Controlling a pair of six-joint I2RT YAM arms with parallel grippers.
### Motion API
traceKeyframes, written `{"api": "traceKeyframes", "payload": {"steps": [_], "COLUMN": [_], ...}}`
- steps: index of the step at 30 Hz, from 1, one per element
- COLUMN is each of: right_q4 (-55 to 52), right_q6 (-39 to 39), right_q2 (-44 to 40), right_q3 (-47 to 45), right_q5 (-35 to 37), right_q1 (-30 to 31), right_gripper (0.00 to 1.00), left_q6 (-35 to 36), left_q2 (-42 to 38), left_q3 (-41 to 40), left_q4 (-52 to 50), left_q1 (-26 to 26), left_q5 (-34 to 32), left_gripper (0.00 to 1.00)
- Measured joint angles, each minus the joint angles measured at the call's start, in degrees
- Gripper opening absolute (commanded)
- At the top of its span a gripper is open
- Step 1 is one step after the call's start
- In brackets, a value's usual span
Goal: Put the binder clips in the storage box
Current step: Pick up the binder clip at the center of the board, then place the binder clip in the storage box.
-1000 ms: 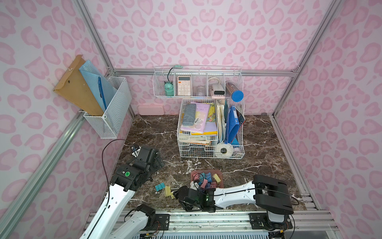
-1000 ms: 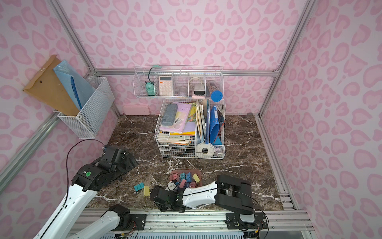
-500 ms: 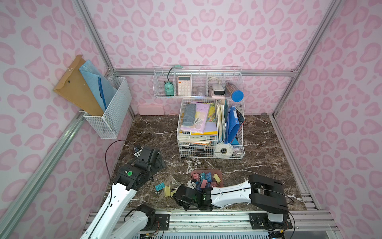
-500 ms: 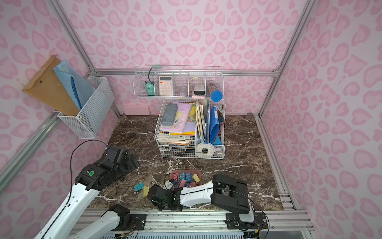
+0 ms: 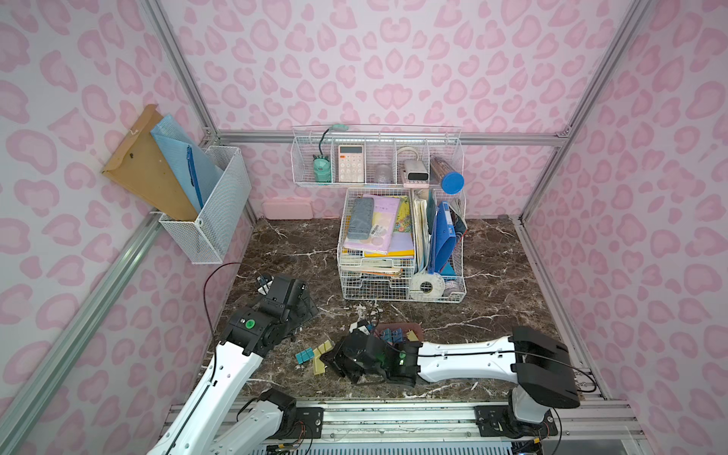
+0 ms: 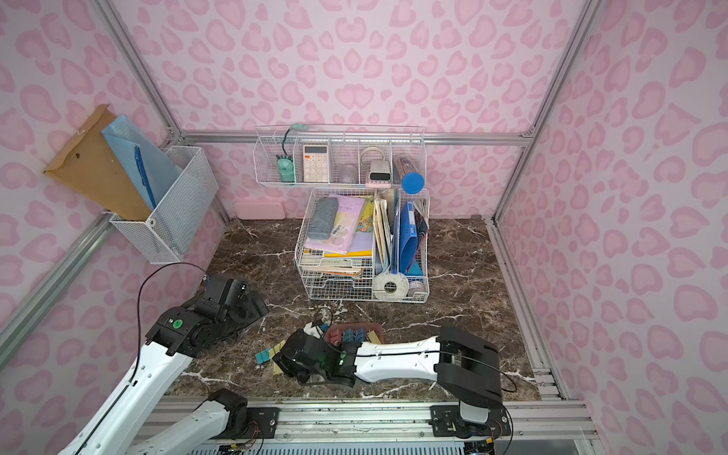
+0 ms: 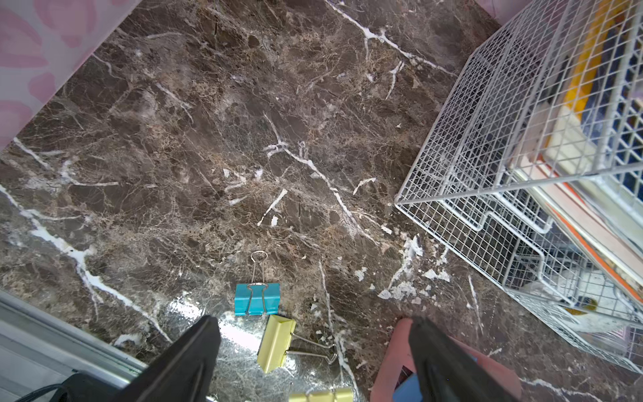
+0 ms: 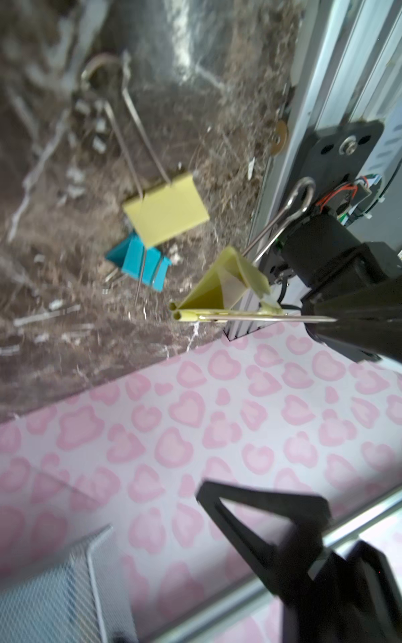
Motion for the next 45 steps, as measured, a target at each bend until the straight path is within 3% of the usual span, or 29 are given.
{"api": "traceKeyframes", "payload": {"steps": [6,12,18,24,33,40,45], "right_q4": [-17.9,-35.91,-45.72,-47.84,-46.49,-49.48,-52.5], "right_q6": [-24.39,-37.42,-38.75,-37.73,-34.95,-36.22,-38.64], "right_q2": [-4.52,-0.87,2.8,5.6,2.89,-1.27,0.22], "right_q3": [10.12,15.85,14.88,14.16,10.58,8.63,7.41], "right_q5": [-1.05,-4.61,-5.44,-4.81,-3.21,-2.84,-3.74], "right_q1": [-5.25,-7.17,-6.71,-7.21,-7.43,-6.36,-6.86], "right_gripper": [0.0,0.0,0.0,0.0,0.0,0.0,0.0], "left_q6": [0.83,1.11,3.04,5.27,6.4,6.6,7.06], "left_q2": [0.59,1.05,1.92,1.01,1.18,1.97,1.95], "left_q3": [0.79,0.31,-0.72,-1.55,-1.79,-2.08,-2.21], "left_q4": [0.09,0.11,0.52,0.5,0.9,1.81,1.86], "left_q1": [0.0,0.0,0.0,0.0,0.0,0.0,0.0], "left_q5": [0.87,1.95,2.69,3.48,3.58,4.46,4.46], "left_gripper": [0.9,0.89,0.89,0.89,0.89,0.89,0.89]}}
